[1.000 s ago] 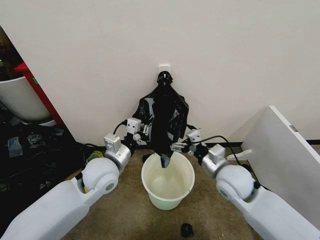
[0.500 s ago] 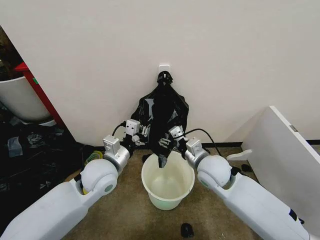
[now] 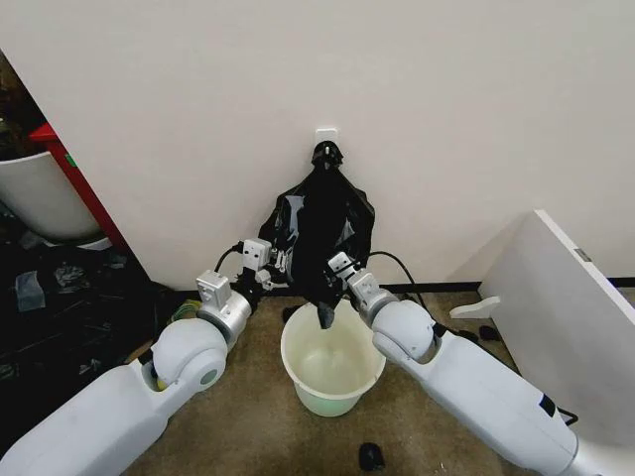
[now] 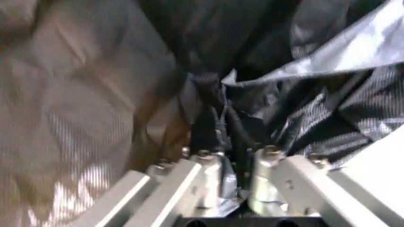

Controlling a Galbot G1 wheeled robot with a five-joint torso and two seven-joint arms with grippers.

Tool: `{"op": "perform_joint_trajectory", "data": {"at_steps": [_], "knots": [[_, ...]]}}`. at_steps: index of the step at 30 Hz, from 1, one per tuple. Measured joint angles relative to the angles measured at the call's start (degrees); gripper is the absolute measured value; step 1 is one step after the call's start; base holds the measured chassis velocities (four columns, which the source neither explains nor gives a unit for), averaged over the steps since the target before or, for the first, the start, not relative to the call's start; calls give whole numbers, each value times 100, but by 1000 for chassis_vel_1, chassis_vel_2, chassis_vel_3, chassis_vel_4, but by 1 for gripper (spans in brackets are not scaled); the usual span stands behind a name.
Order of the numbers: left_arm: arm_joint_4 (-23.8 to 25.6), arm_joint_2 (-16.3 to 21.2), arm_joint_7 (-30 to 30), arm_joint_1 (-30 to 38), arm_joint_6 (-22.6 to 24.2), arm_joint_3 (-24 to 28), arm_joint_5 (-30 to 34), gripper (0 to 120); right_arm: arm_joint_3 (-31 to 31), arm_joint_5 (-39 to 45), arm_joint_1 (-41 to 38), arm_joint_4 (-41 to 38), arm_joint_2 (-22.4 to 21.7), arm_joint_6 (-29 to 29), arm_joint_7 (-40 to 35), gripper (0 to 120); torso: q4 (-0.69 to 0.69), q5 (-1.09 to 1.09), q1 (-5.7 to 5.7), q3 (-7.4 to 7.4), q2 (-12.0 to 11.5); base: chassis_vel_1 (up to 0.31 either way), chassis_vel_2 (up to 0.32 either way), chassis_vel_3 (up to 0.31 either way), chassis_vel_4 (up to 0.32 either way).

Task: Place the garbage bag over the trash bin.

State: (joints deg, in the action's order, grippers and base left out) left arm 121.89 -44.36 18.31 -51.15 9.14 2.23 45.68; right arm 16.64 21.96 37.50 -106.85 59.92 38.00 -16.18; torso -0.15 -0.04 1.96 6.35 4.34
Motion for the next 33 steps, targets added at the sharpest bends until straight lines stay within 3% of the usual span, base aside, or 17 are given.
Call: {"op": "perform_joint_trajectory", "data": {"at_steps": [6, 8, 13, 15, 21, 26, 33], "knots": [[21, -5, 10, -74, 0, -75, -8, 0, -66, 328, 2, -120, 56, -106, -198, 0, 1, 0, 0, 0, 0, 0, 0, 0, 0], [71, -5, 23, -167, -6, -183, -8, 0, -391, 715, 265, -403, -28, -660, -279, 0, 2, 0, 0, 0, 0, 0, 0, 0, 0], [148, -8, 24, -321, -33, -345, -8, 0, -965, 1095, 837, -821, -211, -1291, -38, 0, -1, 2, 0, 0, 0, 0, 0, 0, 0], [240, -23, 23, -494, -67, -523, 1, 0, -1388, 1503, 1398, -1224, -447, -1996, 203, 0, -1, 1, 0, -1, 0, 0, 0, 0, 0], [497, -75, 22, -805, -136, -716, 18, 0, -2029, 2128, 2175, -1871, -511, -2823, 442, 0, -1, 1, -1, -1, 0, 0, 0, 0, 0], [819, -57, 20, -1208, -236, -846, 14, 0, -2472, 2730, 2514, -2374, -422, -3025, 446, 0, 2, 0, -1, -1, 0, 0, 0, 0, 0], [1177, -52, 49, -1566, -254, -859, 17, 0, -2844, 2890, 3081, -2997, -388, -3026, 420, 0, 0, 0, -1, -1, 0, 0, 0, 0, 0]]}}
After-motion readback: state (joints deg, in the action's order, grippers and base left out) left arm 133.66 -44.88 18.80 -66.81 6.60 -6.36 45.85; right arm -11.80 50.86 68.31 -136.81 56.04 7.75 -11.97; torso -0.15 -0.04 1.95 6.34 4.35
